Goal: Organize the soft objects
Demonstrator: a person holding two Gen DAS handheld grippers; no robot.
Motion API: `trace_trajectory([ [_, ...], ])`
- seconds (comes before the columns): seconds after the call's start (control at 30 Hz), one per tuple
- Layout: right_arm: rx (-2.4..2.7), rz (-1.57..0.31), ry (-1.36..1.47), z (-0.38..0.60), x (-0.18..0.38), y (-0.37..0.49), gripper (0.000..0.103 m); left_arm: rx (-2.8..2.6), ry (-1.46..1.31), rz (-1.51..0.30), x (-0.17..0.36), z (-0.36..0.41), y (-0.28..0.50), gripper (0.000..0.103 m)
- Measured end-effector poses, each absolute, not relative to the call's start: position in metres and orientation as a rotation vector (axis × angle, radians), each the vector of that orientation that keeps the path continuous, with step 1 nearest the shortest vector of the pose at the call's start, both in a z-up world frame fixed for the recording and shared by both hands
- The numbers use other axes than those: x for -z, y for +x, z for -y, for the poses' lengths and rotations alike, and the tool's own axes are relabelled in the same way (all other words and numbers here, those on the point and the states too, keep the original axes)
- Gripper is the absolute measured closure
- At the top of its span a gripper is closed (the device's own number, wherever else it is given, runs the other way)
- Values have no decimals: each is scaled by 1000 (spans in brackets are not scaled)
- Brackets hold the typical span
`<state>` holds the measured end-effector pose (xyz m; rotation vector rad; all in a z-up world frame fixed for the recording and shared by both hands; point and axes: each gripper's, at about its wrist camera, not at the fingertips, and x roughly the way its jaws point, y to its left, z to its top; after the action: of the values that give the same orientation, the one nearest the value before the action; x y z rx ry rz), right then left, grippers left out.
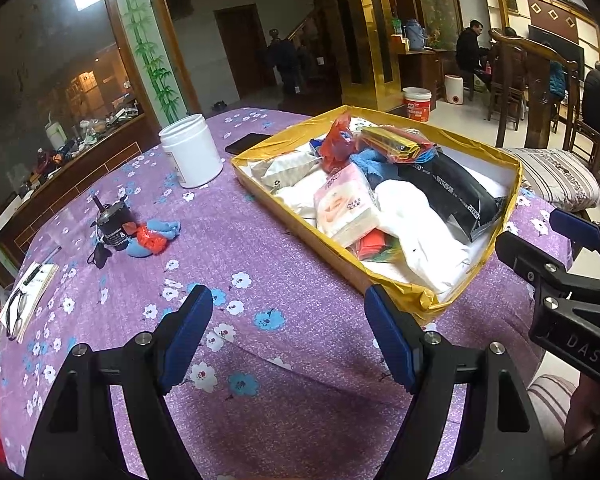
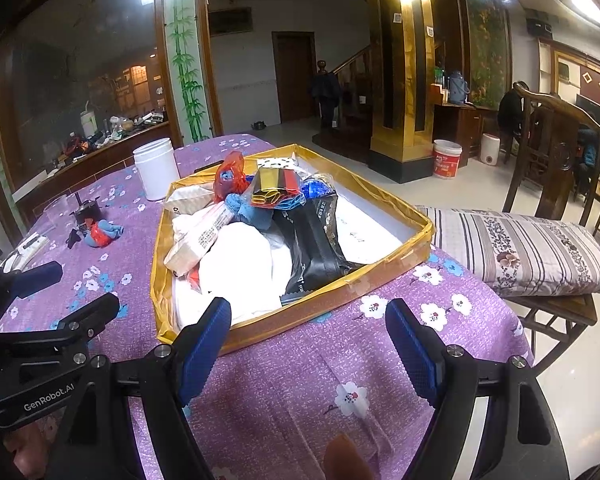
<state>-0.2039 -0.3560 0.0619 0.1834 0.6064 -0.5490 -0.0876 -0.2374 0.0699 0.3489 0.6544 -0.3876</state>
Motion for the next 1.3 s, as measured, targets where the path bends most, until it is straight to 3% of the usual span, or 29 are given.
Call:
trace_trajectory([
  [1.3,569,-600,188,358,-60,-206,22,333,341,-639,-73,234,-84,25],
])
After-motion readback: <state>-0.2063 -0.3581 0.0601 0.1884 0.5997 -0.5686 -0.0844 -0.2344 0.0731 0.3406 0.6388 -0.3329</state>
